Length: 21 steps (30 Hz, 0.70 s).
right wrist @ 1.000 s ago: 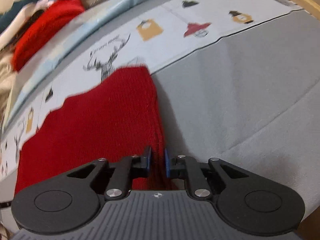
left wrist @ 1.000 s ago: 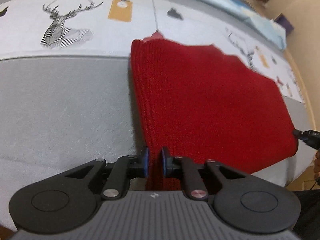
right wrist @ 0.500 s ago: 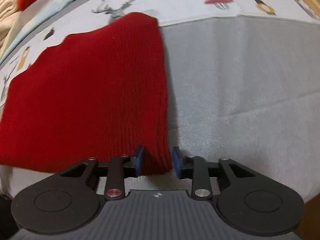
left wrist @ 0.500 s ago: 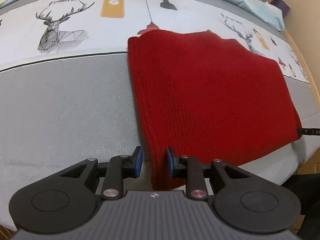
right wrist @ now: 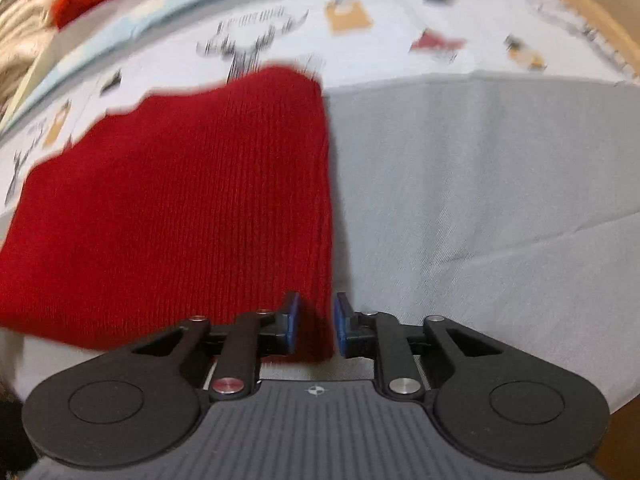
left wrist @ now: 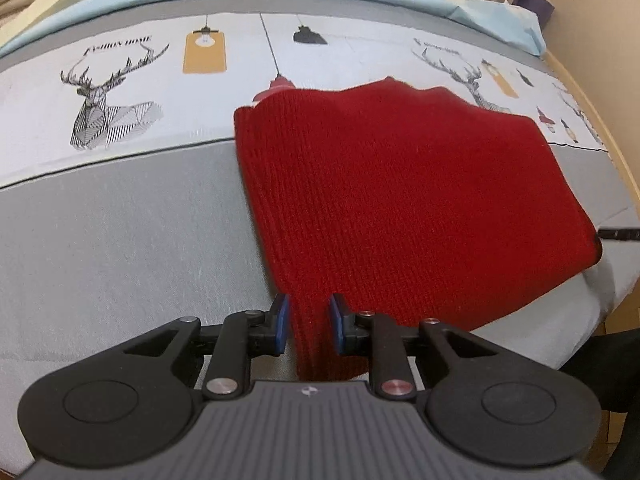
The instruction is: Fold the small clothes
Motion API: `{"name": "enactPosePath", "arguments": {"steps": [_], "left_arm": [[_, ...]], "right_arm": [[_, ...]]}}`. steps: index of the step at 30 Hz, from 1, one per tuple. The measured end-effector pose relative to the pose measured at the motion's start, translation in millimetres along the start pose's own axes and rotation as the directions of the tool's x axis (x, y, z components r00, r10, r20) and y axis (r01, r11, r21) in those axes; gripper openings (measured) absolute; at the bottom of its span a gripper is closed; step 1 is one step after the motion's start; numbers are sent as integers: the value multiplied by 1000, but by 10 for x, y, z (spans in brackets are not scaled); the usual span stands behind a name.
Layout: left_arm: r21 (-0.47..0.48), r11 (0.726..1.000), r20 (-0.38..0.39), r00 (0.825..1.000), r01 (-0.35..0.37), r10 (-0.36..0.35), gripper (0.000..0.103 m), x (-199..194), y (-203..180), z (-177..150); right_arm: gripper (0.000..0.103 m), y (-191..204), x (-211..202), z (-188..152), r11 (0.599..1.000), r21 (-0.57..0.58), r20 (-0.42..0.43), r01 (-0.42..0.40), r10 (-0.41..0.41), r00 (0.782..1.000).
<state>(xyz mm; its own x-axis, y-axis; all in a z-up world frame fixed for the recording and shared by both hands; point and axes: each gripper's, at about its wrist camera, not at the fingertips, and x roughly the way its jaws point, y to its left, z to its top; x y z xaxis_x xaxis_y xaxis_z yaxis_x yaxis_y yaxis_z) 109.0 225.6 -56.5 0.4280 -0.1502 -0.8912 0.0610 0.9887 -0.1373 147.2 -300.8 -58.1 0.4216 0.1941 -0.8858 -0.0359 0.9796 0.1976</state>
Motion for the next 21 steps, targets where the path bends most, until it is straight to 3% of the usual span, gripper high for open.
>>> {"name": "enactPosePath", "arguments": {"steps": [3, 5, 7, 12, 15, 18, 21], "left_arm": [[0, 1000, 16, 1000, 2, -2, 24, -33, 3, 16], [-4, 1000, 25, 1000, 7, -7, 24, -48, 5, 27], [-7, 1000, 30, 1000, 8, -8, 24, -58, 0, 34], [-18, 999, 68, 997, 35, -34, 24, -155, 15, 63], [-19, 997, 88, 993, 78, -76, 24, -209, 10, 71], [4, 995, 33, 994, 102, -102, 24, -97, -25, 49], [59, 998, -104, 995, -1, 8, 24, 230, -59, -40]], "right_arm": [[24, 18, -125, 27, 1000, 3, 85, -19, 19, 996], [24, 48, -115, 20, 999, -13, 85, -43, 43, 995], [24, 94, -57, -3, 998, -49, 52, -39, 42, 998], [24, 147, 218, -68, 992, -114, -74, 44, -53, 996], [24, 142, 254, -81, 993, -111, -94, 48, -59, 994], [24, 142, 253, -81, 992, -115, -94, 48, -59, 994], [24, 137, 265, -75, 992, -119, -96, 50, -61, 994]]}}
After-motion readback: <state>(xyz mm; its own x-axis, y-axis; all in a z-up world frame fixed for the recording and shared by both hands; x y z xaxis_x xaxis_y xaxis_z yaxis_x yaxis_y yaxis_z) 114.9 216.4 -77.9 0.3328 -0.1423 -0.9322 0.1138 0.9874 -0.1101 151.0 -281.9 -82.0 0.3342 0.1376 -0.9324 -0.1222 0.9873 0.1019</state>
